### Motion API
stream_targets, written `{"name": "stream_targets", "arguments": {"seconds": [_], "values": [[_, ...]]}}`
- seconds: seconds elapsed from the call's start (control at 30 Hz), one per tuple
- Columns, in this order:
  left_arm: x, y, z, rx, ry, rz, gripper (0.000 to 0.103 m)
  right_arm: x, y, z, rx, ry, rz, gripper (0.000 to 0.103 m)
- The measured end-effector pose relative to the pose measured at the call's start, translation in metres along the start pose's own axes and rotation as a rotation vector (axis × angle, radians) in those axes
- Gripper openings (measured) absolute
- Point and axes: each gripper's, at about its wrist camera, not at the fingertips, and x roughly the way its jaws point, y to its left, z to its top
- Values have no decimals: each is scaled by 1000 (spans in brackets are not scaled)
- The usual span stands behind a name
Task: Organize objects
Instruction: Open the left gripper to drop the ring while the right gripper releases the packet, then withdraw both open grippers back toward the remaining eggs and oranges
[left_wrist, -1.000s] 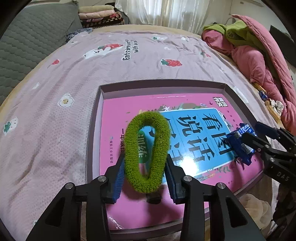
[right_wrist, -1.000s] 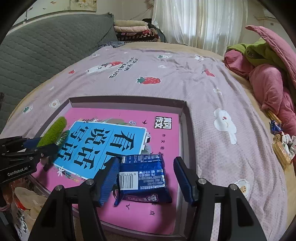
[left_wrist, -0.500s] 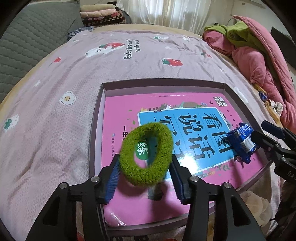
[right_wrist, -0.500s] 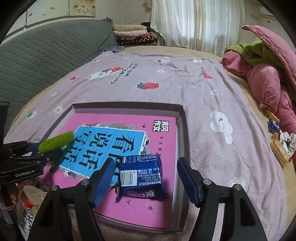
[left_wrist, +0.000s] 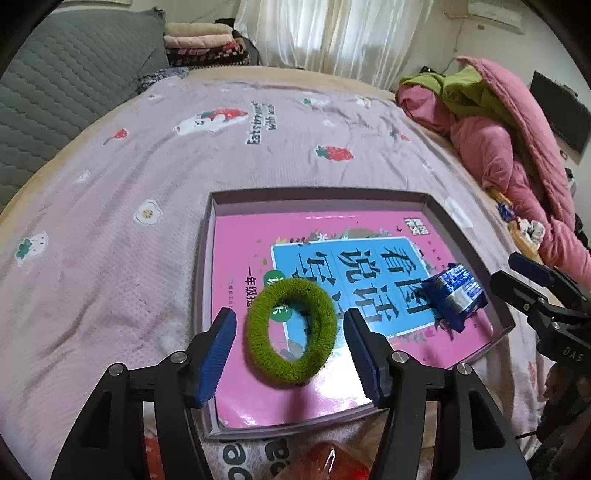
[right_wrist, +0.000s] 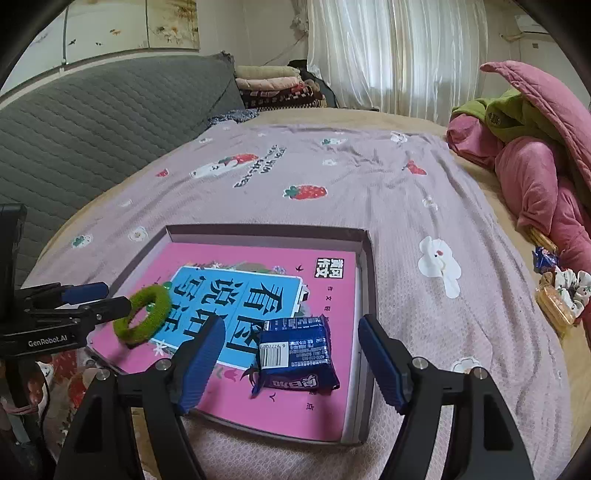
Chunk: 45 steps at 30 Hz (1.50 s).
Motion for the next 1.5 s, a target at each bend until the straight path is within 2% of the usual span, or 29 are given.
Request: {"name": "stream_targets", "arguments": {"seconds": [0.13,0.53,0.97,1.1,1.27,1.5], "values": [[-12,2,-1,-4,-21,-6,66,-9,0,2,5,-17,19,79],[-40,4,-8,-4,-71,-16,68,-38,1,3,1,-63,46,80],[-71,-11,-24,23,-165,-17,72,-67,9,-1,-2,-128,45,85],[-79,-16,-34,42,-185,-24,72,-78,12,-6,9,-154,54,87],[-89,-23,-49,70,-237,21,72,-86,20,-12,2,-187,49,87],[-97,-34,-68,97,-240,-3,72,-100,31,-28,-29,-226,32,87]]}}
